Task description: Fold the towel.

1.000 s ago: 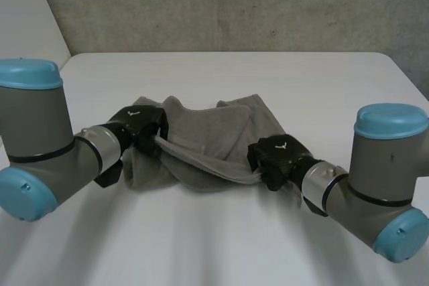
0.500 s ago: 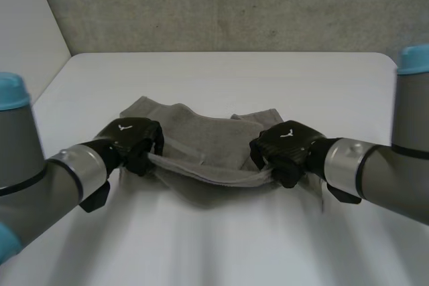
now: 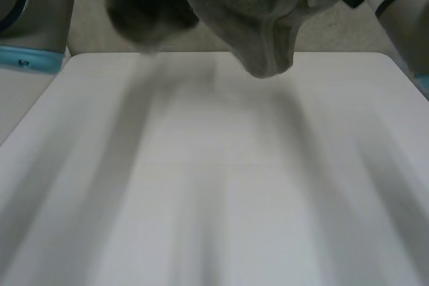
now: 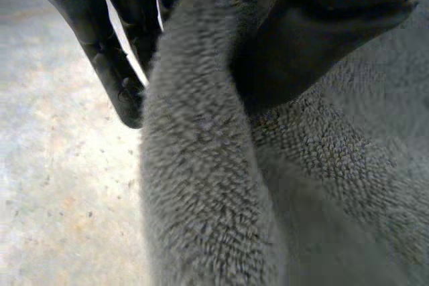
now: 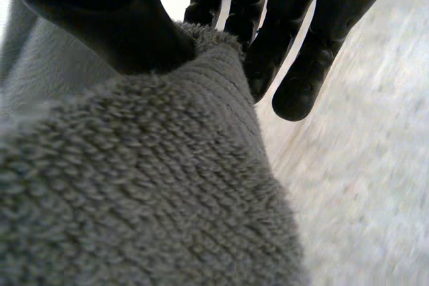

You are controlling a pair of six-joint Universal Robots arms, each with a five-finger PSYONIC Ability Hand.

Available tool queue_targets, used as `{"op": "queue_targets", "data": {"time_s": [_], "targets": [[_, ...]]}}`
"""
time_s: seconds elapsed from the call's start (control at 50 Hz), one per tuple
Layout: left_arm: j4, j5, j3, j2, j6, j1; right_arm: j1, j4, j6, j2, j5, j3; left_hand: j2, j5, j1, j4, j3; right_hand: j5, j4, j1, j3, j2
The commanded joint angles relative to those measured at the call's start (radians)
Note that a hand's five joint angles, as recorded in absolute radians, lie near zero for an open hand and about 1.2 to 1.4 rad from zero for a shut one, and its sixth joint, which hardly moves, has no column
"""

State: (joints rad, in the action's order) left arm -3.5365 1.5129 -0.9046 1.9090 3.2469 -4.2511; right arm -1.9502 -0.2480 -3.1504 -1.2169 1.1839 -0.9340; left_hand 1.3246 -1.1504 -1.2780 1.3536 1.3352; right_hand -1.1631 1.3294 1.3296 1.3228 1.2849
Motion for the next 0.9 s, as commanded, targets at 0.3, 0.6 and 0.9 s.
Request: {"op": "queue_targets", "data": {"time_s": [0.3,0.6,0.9], "targets": [[0.004,-0.134,-0.761,0.079,0.057,-0.039,-0.024,0.411,0.659,0.116,0.075,-0.426,0.072,-0.071,-0.118,0.043,0.061,-0.059,0.067,0.067,0.073,0.111],[0.007,-0.134,-0.856,0.078,0.206,-0.038,-0.01,0.302,0.652,0.031,0.088,-0.591,-0.222,0.222,0.175,-0.251,-0.232,-0.059,0.067,0.067,0.073,0.111],[0.004,-0.135,-0.892,0.07,0.217,-0.038,0.034,0.305,0.664,0.051,0.102,-0.578,-1.067,1.067,1.02,-1.096,-1.078,-0.059,0.067,0.067,0.073,0.111]]}}
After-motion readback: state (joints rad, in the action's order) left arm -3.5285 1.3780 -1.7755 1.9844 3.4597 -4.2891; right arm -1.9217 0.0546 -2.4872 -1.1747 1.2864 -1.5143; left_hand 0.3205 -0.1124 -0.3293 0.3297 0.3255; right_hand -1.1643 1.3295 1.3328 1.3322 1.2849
